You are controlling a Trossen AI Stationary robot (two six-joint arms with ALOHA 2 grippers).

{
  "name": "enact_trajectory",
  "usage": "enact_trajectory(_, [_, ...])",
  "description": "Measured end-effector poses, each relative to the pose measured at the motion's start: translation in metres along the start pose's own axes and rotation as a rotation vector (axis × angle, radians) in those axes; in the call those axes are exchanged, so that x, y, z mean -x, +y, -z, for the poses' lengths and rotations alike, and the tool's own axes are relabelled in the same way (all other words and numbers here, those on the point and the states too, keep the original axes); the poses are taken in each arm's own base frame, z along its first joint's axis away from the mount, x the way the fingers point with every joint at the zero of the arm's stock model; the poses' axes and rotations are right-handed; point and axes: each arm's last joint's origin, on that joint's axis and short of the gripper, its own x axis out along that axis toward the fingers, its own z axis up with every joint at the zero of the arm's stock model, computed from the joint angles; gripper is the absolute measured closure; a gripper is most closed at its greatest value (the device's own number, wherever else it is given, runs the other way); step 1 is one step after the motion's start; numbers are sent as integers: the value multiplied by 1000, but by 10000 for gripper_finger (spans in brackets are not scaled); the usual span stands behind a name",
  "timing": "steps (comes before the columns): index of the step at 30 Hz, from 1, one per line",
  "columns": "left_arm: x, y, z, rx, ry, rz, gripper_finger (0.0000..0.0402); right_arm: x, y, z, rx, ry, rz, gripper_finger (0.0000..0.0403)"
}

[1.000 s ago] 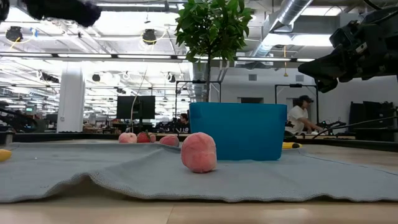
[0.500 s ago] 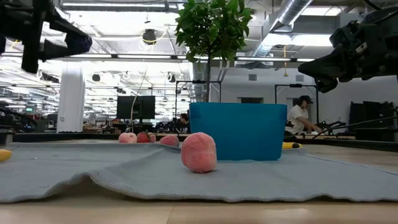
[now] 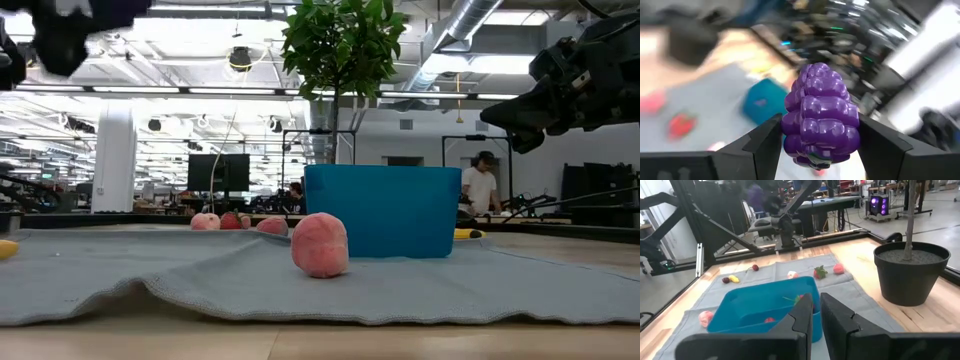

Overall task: Pick and placing Produce into tupperware
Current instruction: Put the grapes into the bin

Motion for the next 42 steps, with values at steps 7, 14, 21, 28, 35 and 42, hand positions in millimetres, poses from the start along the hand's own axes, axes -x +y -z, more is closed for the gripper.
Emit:
enact_trajectory(7, [-7,-15,-1,-548,-63,26,187,0,0,0,0,0,0,343])
enact_trajectory(14, [-22,-10,4,-1027,-96,-316,187,0,0,0,-3,0,0,343])
enact_trajectory(21, [-45,-3,14,-1358,4,-496,187,0,0,0,-19,0,0,343])
enact_trajectory(28, [-57,-6,20,-1545,75,-659,187,0,0,0,-27,0,0,343])
enact_trajectory(35, [-63,-11,23,-1236,-45,-677,187,0,0,0,-27,0,0,343])
enact_trajectory(42, [-70,-14,23,-705,-124,-404,187,0,0,0,-27,0,0,343])
